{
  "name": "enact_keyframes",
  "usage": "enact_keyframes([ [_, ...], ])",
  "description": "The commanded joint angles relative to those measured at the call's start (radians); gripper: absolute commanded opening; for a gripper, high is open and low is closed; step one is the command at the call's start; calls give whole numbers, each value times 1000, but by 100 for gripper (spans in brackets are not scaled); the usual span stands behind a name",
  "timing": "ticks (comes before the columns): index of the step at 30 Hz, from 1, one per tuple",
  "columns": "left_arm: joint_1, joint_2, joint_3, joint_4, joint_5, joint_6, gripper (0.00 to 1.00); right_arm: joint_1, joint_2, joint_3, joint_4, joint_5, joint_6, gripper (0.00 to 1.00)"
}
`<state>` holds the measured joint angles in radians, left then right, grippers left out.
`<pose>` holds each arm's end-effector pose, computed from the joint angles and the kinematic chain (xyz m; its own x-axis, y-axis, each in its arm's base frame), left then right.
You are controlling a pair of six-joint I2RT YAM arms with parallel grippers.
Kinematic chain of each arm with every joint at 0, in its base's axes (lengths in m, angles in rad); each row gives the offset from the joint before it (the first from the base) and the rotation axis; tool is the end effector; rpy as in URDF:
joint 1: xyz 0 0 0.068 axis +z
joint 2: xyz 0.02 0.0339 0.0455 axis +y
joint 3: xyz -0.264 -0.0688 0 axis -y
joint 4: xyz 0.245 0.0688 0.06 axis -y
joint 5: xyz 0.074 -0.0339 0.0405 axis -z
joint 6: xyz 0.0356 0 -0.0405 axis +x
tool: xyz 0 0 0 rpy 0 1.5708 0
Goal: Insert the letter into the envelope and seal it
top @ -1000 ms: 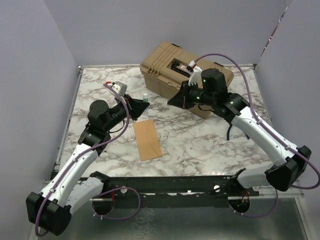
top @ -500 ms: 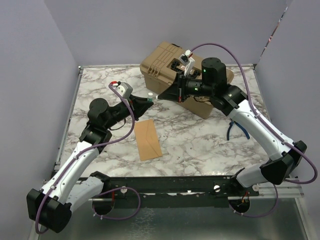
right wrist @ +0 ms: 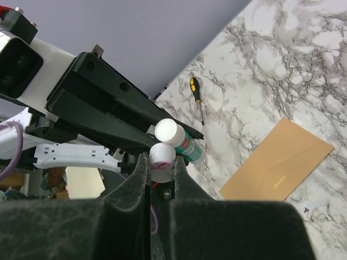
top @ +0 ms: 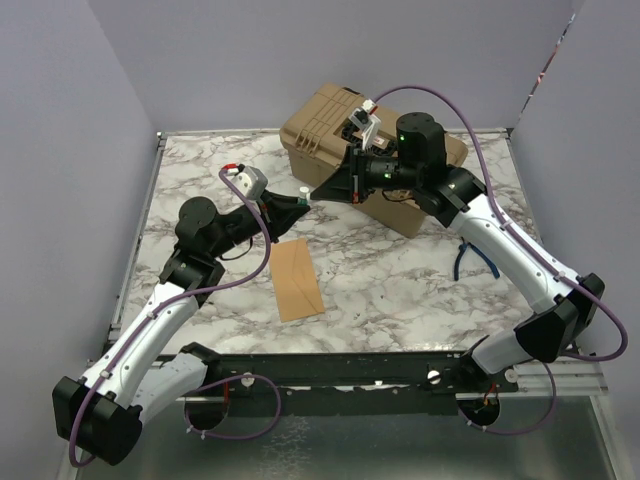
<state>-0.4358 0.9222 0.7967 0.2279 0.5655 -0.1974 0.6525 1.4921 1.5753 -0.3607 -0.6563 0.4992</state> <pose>0.1865 -0.1079 0.3634 -0.0738 -0.1483 -0.9862 0.8415 0.5214 -0.1414 0.2543 0.2217 0.4288 -0.6446 -0.0153 -0.7644 -0.7275 0.3195 0.6072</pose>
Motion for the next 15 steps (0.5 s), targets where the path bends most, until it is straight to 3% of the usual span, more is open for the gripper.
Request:
enact_keyframes([
  [1, -16, 0, 4, 31, 57, 26, 0, -2, 20, 44, 4, -26, 9, 0],
  [15, -28, 9, 8, 16, 30, 66, 0, -2, -5, 35, -43, 90, 17, 0],
])
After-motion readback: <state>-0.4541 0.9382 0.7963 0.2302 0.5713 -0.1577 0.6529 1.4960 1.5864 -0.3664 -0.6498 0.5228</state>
